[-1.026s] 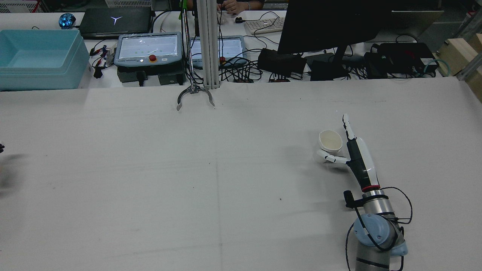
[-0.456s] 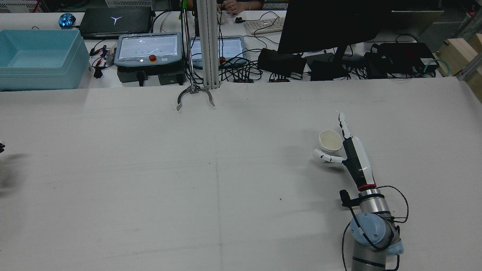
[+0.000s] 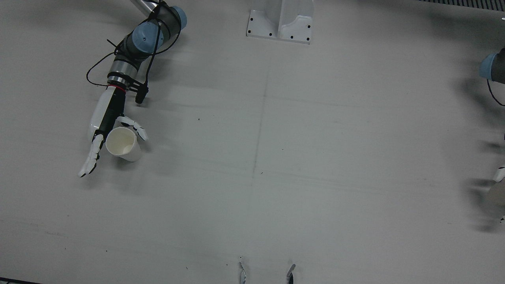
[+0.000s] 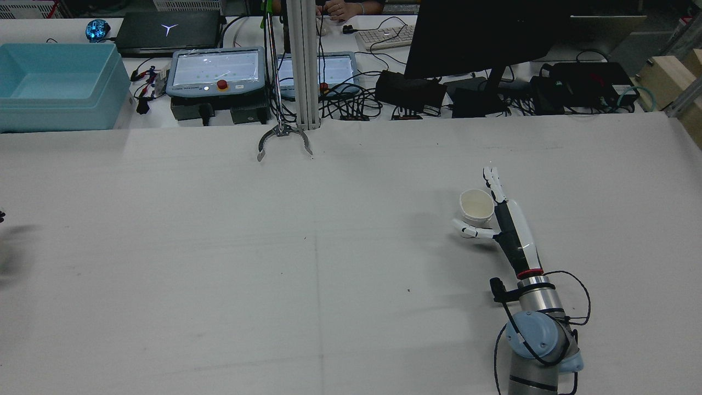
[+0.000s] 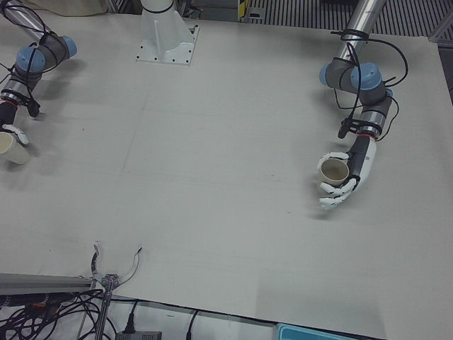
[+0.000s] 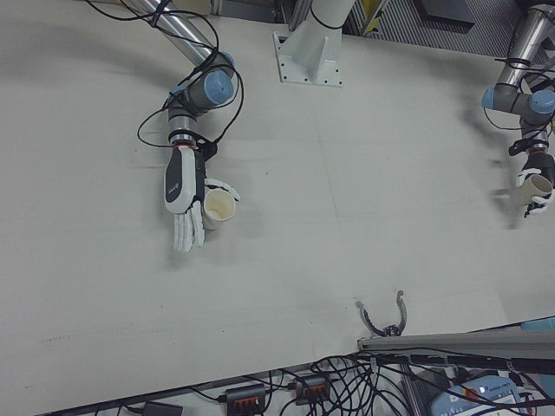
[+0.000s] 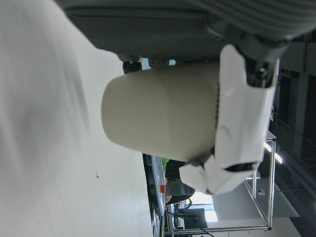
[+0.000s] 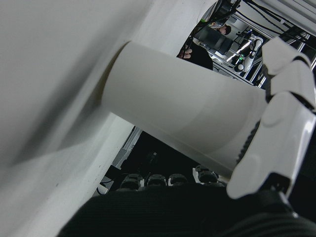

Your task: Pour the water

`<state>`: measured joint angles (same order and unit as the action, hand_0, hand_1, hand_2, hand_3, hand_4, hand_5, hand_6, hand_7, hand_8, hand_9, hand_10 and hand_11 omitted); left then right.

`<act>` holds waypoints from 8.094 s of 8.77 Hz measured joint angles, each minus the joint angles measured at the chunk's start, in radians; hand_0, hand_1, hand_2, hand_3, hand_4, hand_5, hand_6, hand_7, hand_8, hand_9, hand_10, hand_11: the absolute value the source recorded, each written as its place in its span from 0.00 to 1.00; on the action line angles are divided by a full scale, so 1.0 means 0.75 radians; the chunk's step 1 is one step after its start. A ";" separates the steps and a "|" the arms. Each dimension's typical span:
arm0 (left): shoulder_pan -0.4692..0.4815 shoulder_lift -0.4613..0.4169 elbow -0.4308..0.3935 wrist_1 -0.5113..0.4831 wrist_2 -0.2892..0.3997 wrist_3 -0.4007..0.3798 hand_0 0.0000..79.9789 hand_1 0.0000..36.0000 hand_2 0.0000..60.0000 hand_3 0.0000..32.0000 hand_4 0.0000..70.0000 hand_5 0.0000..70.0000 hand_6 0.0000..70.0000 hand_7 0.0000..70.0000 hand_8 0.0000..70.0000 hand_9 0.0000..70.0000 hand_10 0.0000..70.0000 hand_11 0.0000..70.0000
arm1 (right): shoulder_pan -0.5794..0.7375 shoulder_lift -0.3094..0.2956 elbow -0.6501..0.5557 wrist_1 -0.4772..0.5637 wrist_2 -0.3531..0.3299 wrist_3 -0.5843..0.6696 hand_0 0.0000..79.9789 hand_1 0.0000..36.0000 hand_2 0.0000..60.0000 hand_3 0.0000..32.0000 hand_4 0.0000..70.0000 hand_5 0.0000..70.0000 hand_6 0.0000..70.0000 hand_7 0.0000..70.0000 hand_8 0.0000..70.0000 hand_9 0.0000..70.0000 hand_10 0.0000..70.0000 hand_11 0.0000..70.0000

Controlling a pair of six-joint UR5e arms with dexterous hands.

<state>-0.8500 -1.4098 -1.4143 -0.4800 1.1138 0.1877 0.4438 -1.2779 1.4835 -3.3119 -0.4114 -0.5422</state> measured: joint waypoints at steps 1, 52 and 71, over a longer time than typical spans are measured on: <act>0.000 0.000 0.000 0.000 0.000 0.000 0.81 1.00 1.00 0.00 0.62 1.00 0.27 0.44 0.23 0.35 0.14 0.25 | -0.002 0.002 0.000 0.000 0.001 -0.001 0.56 0.40 0.42 0.00 0.17 0.63 0.03 0.05 0.04 0.08 0.06 0.10; 0.531 -1.003 -0.372 0.908 0.337 0.275 0.65 1.00 1.00 0.00 0.68 1.00 0.34 0.49 0.26 0.38 0.14 0.23 | 0.249 0.053 1.007 -0.252 -0.826 -1.502 0.53 0.64 1.00 0.00 0.22 1.00 0.13 0.15 0.06 0.10 0.10 0.16; -0.170 -0.256 0.252 0.101 0.175 0.088 0.69 1.00 1.00 0.00 0.61 1.00 0.30 0.46 0.26 0.38 0.14 0.23 | 0.433 -0.277 0.995 -0.246 -0.395 -0.504 0.55 0.50 0.75 0.00 0.23 1.00 0.10 0.15 0.05 0.10 0.10 0.16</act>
<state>-0.9777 -1.6018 -1.2251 -0.4042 1.2448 0.2538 0.7682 -1.4858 2.2299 -3.4960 -0.7079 -0.9203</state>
